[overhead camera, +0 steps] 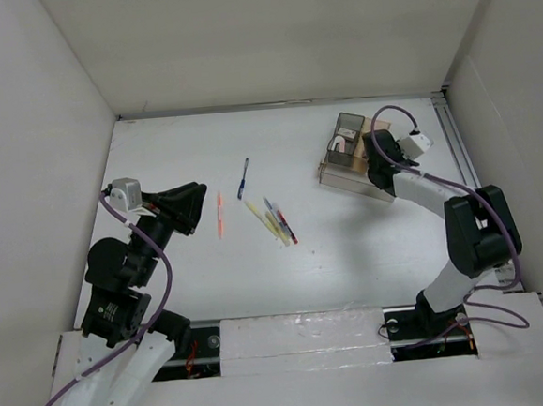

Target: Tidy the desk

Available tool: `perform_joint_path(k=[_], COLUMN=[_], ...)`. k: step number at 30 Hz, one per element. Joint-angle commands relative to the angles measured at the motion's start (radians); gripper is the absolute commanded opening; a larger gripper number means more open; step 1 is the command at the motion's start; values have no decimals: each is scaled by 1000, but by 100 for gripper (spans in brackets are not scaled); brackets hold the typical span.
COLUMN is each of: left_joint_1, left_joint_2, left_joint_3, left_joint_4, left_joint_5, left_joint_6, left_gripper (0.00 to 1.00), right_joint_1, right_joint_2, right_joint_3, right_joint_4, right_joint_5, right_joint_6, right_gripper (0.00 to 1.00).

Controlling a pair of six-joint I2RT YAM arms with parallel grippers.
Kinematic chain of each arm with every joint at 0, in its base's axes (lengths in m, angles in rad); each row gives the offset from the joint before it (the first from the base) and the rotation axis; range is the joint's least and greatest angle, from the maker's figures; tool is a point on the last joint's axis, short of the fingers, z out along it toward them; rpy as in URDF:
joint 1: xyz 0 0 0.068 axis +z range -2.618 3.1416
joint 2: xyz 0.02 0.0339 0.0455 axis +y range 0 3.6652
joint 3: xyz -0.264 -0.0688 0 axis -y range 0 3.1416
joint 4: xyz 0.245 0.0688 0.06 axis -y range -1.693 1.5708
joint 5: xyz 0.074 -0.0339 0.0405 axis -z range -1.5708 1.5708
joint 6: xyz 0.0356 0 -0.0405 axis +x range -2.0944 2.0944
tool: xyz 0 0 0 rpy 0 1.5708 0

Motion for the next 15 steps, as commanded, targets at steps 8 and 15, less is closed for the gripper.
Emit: perform_joint_path(k=[8, 15], left_joint_1=[4, 4], left_joint_2=[-2, -12], left_joint_3=[-1, -5], left_joint_4=[35, 35], left_joint_5=[14, 6], left_joint_6=[5, 6], left_gripper=[23, 23], right_joint_1=[68, 104], right_joint_2=[161, 93], right_joint_3=[223, 128], right_joint_4=[-423, -333], right_joint_5=[124, 141], right_joint_6=[214, 215], right_gripper=[0, 9])
